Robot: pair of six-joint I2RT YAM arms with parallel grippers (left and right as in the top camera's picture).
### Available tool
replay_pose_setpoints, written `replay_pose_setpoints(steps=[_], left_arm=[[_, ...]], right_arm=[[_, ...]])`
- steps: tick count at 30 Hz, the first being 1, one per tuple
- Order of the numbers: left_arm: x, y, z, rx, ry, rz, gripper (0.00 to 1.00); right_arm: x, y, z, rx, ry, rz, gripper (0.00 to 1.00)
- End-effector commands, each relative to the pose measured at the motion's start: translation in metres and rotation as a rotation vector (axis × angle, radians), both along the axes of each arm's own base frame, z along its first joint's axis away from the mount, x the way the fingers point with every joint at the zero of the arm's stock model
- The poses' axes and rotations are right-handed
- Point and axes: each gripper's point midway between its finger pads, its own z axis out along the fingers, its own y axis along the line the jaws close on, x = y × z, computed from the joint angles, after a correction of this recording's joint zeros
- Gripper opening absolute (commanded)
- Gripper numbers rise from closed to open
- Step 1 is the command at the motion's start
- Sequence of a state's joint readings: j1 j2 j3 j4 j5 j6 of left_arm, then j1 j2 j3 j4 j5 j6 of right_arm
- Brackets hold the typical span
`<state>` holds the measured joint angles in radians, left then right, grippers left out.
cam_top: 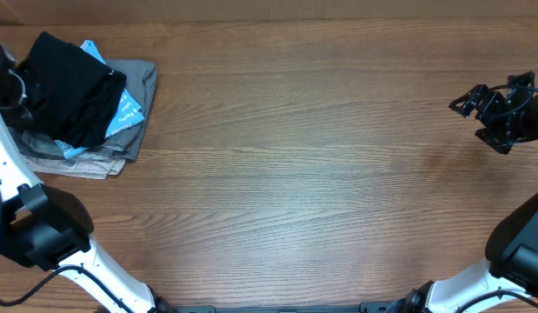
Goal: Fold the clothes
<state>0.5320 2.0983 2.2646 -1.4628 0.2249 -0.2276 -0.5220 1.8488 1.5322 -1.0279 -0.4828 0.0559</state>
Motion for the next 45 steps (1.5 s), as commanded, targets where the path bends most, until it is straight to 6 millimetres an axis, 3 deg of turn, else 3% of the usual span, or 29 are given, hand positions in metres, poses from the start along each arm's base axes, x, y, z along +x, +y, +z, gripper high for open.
replay_pose_setpoints(steps=[1, 9, 11, 14, 20, 22, 24, 28, 31, 33, 34, 37, 38, 45], left_arm=[[-0.001, 0.005, -0.048, -0.041, 0.054, -0.019, 0.04], [-0.007, 0.007, -0.115, -0.086, 0.085, -0.003, 0.04], [-0.002, 0.001, -0.11, -0.129, 0.047, -0.013, 0.04], [0.018, -0.013, -0.075, -0.203, -0.084, -0.052, 0.04], [0.043, -0.04, 0.04, -0.13, -0.314, -0.138, 0.05], [0.048, -0.066, 0.079, -0.103, -0.397, -0.199, 0.04], [0.052, -0.097, 0.099, -0.108, -0.442, -0.271, 0.04], [0.057, -0.156, 0.101, -0.131, -0.434, -0.392, 0.06], [0.062, -0.187, 0.094, -0.08, -0.406, -0.452, 0.17], [0.069, -0.202, 0.091, -0.009, -0.398, -0.468, 0.34], [0.071, -0.207, 0.091, 0.019, -0.394, -0.466, 0.45], [0.074, -0.222, 0.088, 0.094, -0.38, -0.474, 0.94], [0.074, -0.226, 0.087, 0.116, -0.374, -0.479, 1.0], [0.07, -0.25, 0.084, 0.139, -0.357, -0.526, 1.0]], right_arm=[[0.004, -0.002, 0.01, -0.018, -0.029, 0.001, 1.0], [0.004, -0.002, 0.01, -0.017, -0.029, 0.001, 1.0], [0.004, -0.002, 0.01, -0.017, -0.029, 0.001, 1.0], [0.004, -0.002, 0.01, -0.017, -0.029, 0.001, 1.0], [0.004, -0.002, 0.01, -0.017, -0.029, 0.001, 1.0], [0.004, -0.002, 0.01, -0.017, -0.029, 0.001, 1.0], [0.004, -0.002, 0.01, -0.017, -0.029, 0.001, 1.0], [0.004, -0.002, 0.01, -0.017, -0.029, 0.001, 1.0], [0.004, -0.002, 0.01, -0.018, -0.029, 0.001, 1.0], [0.004, -0.002, 0.01, -0.017, -0.029, 0.001, 1.0], [0.004, -0.002, 0.01, -0.017, -0.029, 0.001, 1.0], [0.004, -0.002, 0.01, -0.017, -0.029, 0.001, 1.0], [0.004, -0.002, 0.01, -0.017, -0.029, 0.001, 1.0], [0.004, -0.002, 0.01, -0.017, -0.029, 0.001, 1.0]])
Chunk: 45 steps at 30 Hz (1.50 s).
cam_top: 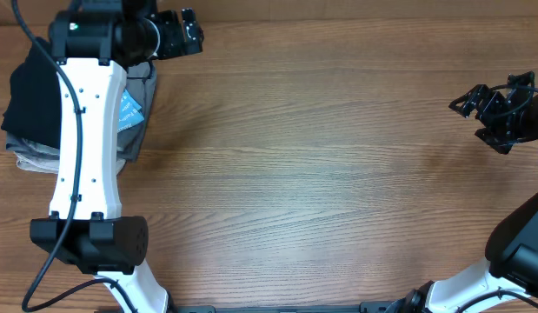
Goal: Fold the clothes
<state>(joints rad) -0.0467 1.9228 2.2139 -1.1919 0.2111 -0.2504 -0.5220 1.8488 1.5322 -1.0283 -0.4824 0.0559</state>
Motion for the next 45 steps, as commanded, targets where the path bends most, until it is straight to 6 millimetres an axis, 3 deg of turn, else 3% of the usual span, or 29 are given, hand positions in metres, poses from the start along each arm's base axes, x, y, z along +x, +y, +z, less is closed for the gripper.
replay_pose_setpoints(steps=[1, 11, 13, 17, 20, 24, 29, 31, 33, 36, 39, 42, 45], left_arm=[[0.001, 0.002, -0.006, 0.042, 0.014, 0.026, 1.0], [0.001, 0.003, -0.006, 0.042, 0.014, 0.028, 1.0], [0.001, 0.003, -0.006, 0.042, 0.014, 0.028, 1.0], [0.001, 0.003, -0.006, 0.042, 0.014, 0.028, 1.0], [0.001, 0.003, -0.006, 0.042, 0.014, 0.028, 1.0], [0.001, 0.003, -0.006, 0.042, 0.014, 0.028, 1.0], [0.001, 0.003, -0.006, 0.042, 0.014, 0.028, 1.0], [0.001, 0.003, -0.006, 0.042, 0.014, 0.028, 1.0], [0.001, 0.003, -0.006, 0.042, 0.014, 0.028, 1.0], [0.001, 0.003, -0.006, 0.042, 0.014, 0.028, 1.0], [0.001, 0.003, -0.006, 0.042, 0.014, 0.028, 1.0], [0.001, 0.003, -0.006, 0.042, 0.014, 0.028, 1.0], [0.001, 0.003, -0.006, 0.042, 0.014, 0.028, 1.0]], right_arm=[[0.005, -0.002, 0.01, -0.017, -0.029, 0.001, 1.0], [0.006, 0.002, 0.011, -0.018, -0.031, 0.012, 1.0], [0.007, 0.007, 0.019, -0.033, -0.048, 0.023, 1.0], [0.005, 0.03, 0.064, -0.113, -0.144, 0.072, 1.0], [-0.002, 0.061, 0.113, -0.164, -0.264, 0.134, 1.0], [-0.029, 0.115, 0.185, -0.225, -0.461, 0.241, 1.0], [-0.095, 0.198, 0.261, -0.239, -0.727, 0.443, 1.0], [-0.137, 0.232, 0.29, -0.222, -0.856, 0.552, 1.0], [-0.182, 0.246, 0.325, -0.256, -1.037, 0.614, 1.0], [-0.241, 0.246, 0.357, -0.24, -1.221, 0.64, 1.0], [-0.301, 0.229, 0.372, -0.241, -1.374, 0.614, 1.0], [-0.33, 0.21, 0.367, -0.278, -1.431, 0.548, 1.0], [-0.348, 0.196, 0.351, -0.315, -1.454, 0.486, 1.0]])
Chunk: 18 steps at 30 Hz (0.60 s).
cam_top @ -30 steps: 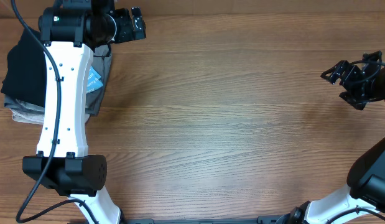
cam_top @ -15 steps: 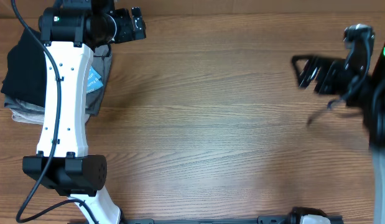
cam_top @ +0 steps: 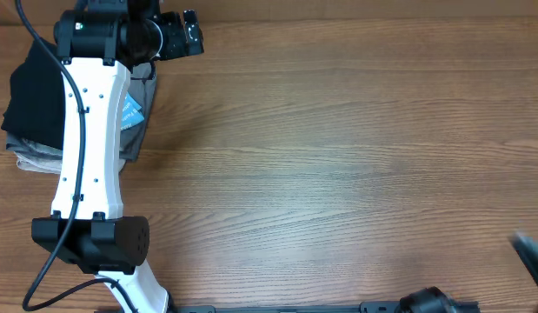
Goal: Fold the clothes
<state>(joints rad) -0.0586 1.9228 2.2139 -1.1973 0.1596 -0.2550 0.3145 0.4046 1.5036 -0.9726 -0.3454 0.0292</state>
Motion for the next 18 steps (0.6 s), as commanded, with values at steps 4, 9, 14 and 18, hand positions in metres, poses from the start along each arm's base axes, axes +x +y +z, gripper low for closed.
replay_pose_setpoints(steps=[4, 9, 14, 18], left_arm=[[0.001, 0.0, -0.004, 0.004, 0.01, 0.005, 1.0], [0.001, 0.0, -0.004, 0.004, 0.01, 0.005, 1.0], [0.001, 0.0, -0.004, 0.004, 0.01, 0.005, 1.0], [0.001, 0.0, -0.004, 0.004, 0.01, 0.005, 1.0]], right_arm=[[0.001, -0.019, -0.054, 0.008, 0.021, -0.141, 1.0], [0.032, -0.015, -0.091, 0.008, 0.032, -0.168, 1.0], [0.075, -0.003, -0.111, 0.027, -0.009, -0.168, 1.0], [0.106, 0.005, -0.122, 0.062, -0.103, -0.166, 1.0]])
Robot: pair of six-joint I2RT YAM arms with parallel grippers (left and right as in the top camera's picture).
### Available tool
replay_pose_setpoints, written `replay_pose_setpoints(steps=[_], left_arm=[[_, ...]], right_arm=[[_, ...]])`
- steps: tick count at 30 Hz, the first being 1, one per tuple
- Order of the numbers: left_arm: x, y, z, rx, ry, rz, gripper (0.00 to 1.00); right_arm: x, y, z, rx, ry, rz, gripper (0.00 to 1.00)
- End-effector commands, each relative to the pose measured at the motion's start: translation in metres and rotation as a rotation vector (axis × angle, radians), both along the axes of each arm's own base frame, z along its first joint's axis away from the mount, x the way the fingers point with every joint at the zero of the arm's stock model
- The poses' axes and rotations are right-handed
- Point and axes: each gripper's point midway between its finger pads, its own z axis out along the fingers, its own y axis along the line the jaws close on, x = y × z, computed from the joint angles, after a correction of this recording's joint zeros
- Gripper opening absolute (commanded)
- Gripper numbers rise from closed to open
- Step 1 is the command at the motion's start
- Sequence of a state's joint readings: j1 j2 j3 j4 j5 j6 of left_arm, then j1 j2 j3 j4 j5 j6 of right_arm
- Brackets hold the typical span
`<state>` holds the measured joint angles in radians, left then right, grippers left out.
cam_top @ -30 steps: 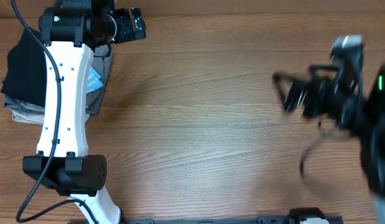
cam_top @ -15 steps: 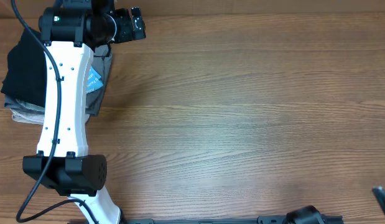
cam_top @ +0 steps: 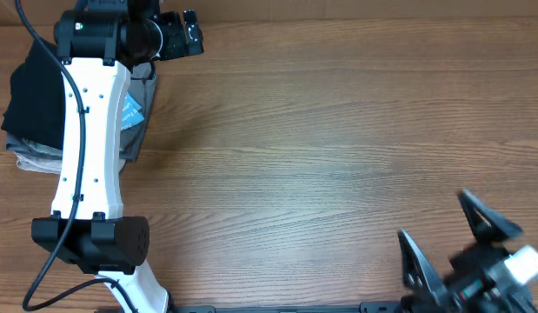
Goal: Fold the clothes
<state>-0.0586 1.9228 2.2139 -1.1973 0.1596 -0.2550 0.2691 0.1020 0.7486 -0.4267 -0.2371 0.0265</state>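
Observation:
A stack of clothes lies at the table's far left corner: a black garment [cam_top: 32, 96] on top, a blue piece [cam_top: 130, 109], a grey one [cam_top: 143, 83] and a beige one [cam_top: 34, 162] beneath. My left arm [cam_top: 86, 130] crosses over the stack. Its gripper [cam_top: 183, 35] sits just past the stack's right edge at the back, open and empty. My right gripper [cam_top: 451, 242] is at the front right edge, fingers spread wide open, holding nothing.
Bare wooden table [cam_top: 321, 148] stretches between the two grippers. The left arm's black base joint [cam_top: 90, 242] stands at the front left.
My right gripper, only a sliver at the lower right edge before, now shows at the front right with fingers wide open. The left arm and the clothes stack have not moved.
First my left arm was at the far left edge by the stack, the black garment bunched over the blue piece, and my right gripper hovered at the right edge. Then the left arm lay across the stack, black garment flatter. The right gripper later left that spot and now sits front right.

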Motion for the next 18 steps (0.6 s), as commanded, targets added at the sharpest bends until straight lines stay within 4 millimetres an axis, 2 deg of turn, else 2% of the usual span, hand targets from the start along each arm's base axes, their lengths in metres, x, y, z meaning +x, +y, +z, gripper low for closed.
replay_pose_setpoints(steps=[1, 4, 9, 18], left_arm=[[0.001, 0.0, -0.004, 0.004, 0.01, 0.005, 1.0], [0.001, 0.0, -0.004, 0.004, 0.01, 0.005, 1.0], [0.001, 0.0, -0.004, 0.004, 0.01, 0.005, 1.0], [0.001, 0.0, -0.004, 0.004, 0.01, 0.005, 1.0]], right_arm=[[0.024, 0.004, -0.02, 0.019, -0.044, -0.015, 1.0], [0.039, -0.001, -0.03, 0.087, -0.096, -0.049, 1.0], [0.057, -0.019, -0.059, 0.218, -0.072, -0.138, 1.0], [0.086, -0.021, -0.121, 0.192, 0.045, -0.203, 1.0]])
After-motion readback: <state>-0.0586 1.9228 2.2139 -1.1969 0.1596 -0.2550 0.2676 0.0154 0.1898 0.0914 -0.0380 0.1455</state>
